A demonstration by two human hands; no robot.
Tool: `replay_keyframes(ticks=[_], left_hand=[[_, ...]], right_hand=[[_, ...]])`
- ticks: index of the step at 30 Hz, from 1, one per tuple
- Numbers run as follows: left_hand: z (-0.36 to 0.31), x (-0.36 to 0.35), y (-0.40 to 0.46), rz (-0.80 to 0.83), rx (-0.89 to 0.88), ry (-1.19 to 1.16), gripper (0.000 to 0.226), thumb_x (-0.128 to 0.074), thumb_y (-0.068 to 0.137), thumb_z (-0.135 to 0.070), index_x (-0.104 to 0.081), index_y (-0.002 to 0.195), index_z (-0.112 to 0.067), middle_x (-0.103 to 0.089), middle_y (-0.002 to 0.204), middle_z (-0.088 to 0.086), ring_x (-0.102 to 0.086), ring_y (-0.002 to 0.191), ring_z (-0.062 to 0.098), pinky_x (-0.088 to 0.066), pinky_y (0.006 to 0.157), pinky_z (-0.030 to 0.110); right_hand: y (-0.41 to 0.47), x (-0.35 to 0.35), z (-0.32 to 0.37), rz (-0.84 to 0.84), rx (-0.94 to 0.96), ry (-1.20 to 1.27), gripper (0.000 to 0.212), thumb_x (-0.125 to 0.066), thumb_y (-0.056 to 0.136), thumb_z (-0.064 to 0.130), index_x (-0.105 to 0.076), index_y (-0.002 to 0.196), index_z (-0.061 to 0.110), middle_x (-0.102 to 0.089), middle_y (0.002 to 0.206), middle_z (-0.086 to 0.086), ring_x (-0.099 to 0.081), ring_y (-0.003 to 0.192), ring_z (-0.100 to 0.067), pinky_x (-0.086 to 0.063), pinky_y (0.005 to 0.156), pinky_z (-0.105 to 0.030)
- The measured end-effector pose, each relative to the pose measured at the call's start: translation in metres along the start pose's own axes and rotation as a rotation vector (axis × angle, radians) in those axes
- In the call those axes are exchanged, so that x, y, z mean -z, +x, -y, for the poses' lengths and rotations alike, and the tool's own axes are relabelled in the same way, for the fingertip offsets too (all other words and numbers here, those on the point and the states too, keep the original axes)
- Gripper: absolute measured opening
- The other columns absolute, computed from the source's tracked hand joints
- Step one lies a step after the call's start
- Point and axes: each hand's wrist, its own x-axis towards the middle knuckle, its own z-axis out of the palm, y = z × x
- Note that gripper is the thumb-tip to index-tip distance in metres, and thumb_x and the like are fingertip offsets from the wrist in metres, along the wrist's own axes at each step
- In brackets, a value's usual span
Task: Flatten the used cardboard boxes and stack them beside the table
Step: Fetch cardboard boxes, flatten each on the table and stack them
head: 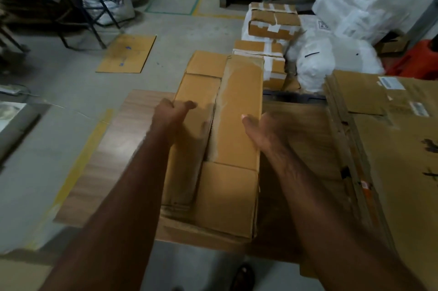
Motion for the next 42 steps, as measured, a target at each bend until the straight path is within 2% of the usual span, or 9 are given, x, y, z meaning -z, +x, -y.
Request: replay_keyframes(ticks=[4, 13, 17, 19, 23, 28, 30, 33, 42], left_hand=[[-0.022, 0.004, 0.005, 0.053, -0.163, 0.140, 0.094, -0.075, 0.070, -0.072, -0.048, 0.142, -0.019, -0.056, 0.137, 0.013, -0.057, 0.119, 0.034, -0.051, 0.101, 0.054], [-0.103, -0.042, 0.029, 0.420, -0.671, 0.843, 0.073, -0.075, 0.081, -0.062, -0.050, 0.144, -0.035, -0.056, 0.132, 0.001, -0.053, 0.116, 0.024, -0.044, 0.105, 0.044], [-0.042, -0.063, 0.018, 0.582, -0.740, 1.114, 0.081, -0.059, 0.093, -0.062, -0.021, 0.160, -0.037, -0.014, 0.170, 0.001, -0.014, 0.155, 0.031, -0.010, 0.120, 0.060], [-0.012, -0.060, 0.012, 0.536, -0.765, 1.101, 0.075, -0.042, 0.097, -0.068, -0.009, 0.160, -0.044, 0.007, 0.171, -0.008, 0.007, 0.157, 0.024, 0.008, 0.115, 0.071], [-0.004, -0.035, 0.004, 0.550, -0.816, 1.029, 0.069, -0.041, 0.099, -0.065, -0.019, 0.160, -0.040, -0.002, 0.171, -0.004, -0.001, 0.157, 0.024, 0.004, 0.116, 0.073], [0.004, 0.033, 0.009, 0.237, -0.762, 0.928, 0.076, -0.062, 0.089, -0.061, -0.034, 0.153, -0.033, -0.019, 0.166, 0.006, -0.016, 0.152, 0.033, -0.010, 0.114, 0.076], [0.022, 0.066, 0.016, 0.122, -0.630, 0.877, 0.079, -0.065, 0.084, -0.067, -0.034, 0.150, -0.035, -0.015, 0.166, 0.009, -0.012, 0.151, 0.039, -0.016, 0.111, 0.078], [0.050, 0.095, 0.012, 0.170, -0.526, 0.828, 0.079, -0.059, 0.086, -0.073, -0.033, 0.152, -0.041, -0.004, 0.168, 0.008, -0.006, 0.151, 0.042, -0.022, 0.110, 0.074], [0.088, 0.092, -0.025, 0.023, -0.478, 0.909, 0.083, -0.038, 0.084, -0.087, -0.014, 0.155, -0.052, 0.002, 0.170, 0.006, -0.004, 0.154, 0.039, -0.022, 0.108, 0.075]], right_hand=[[-0.038, 0.011, 0.002, -0.006, 0.000, 0.093, 0.065, -0.053, 0.101, 0.053, -0.043, 0.142, 0.002, -0.051, 0.137, -0.013, -0.055, 0.095, -0.021, -0.038, 0.058, -0.022], [-0.172, -0.039, 0.011, 0.059, -0.101, 0.566, 0.022, -0.060, 0.098, 0.044, -0.056, 0.094, 0.023, -0.068, 0.096, -0.001, -0.065, 0.090, -0.017, -0.055, 0.088, -0.043], [-0.180, -0.076, 0.009, 0.064, -0.223, 0.509, 0.027, -0.057, 0.101, 0.040, -0.055, 0.117, 0.018, -0.059, 0.105, 0.006, -0.055, 0.090, -0.007, -0.050, 0.078, -0.032], [-0.181, -0.082, 0.009, -0.011, -0.223, 0.483, 0.033, -0.058, 0.102, 0.039, -0.053, 0.124, 0.015, -0.058, 0.110, 0.004, -0.053, 0.092, -0.008, -0.042, 0.072, -0.028], [-0.187, -0.079, 0.010, -0.072, -0.225, 0.445, 0.035, -0.067, 0.096, 0.042, -0.059, 0.119, 0.017, -0.061, 0.105, 0.006, -0.059, 0.096, -0.013, -0.044, 0.068, -0.026], [-0.180, -0.072, 0.014, -0.529, 0.242, 0.056, 0.021, -0.063, 0.094, 0.036, -0.066, 0.102, 0.017, -0.067, 0.096, 0.004, -0.062, 0.090, -0.016, -0.053, 0.072, -0.034], [-0.159, -0.071, 0.020, -0.437, 0.301, -0.123, 0.043, -0.058, 0.093, 0.047, -0.062, 0.124, 0.017, -0.062, 0.125, -0.003, -0.056, 0.117, -0.024, -0.051, 0.091, -0.043], [-0.130, -0.072, 0.025, -0.155, 0.249, -0.413, 0.075, -0.041, 0.097, 0.067, -0.030, 0.158, 0.025, -0.020, 0.169, -0.003, -0.017, 0.154, -0.025, -0.019, 0.122, -0.053], [-0.122, -0.071, 0.009, -0.038, 0.326, -0.620, 0.076, -0.013, 0.101, 0.071, -0.002, 0.164, 0.031, 0.007, 0.172, 0.002, 0.007, 0.158, -0.019, 0.004, 0.124, -0.055]])
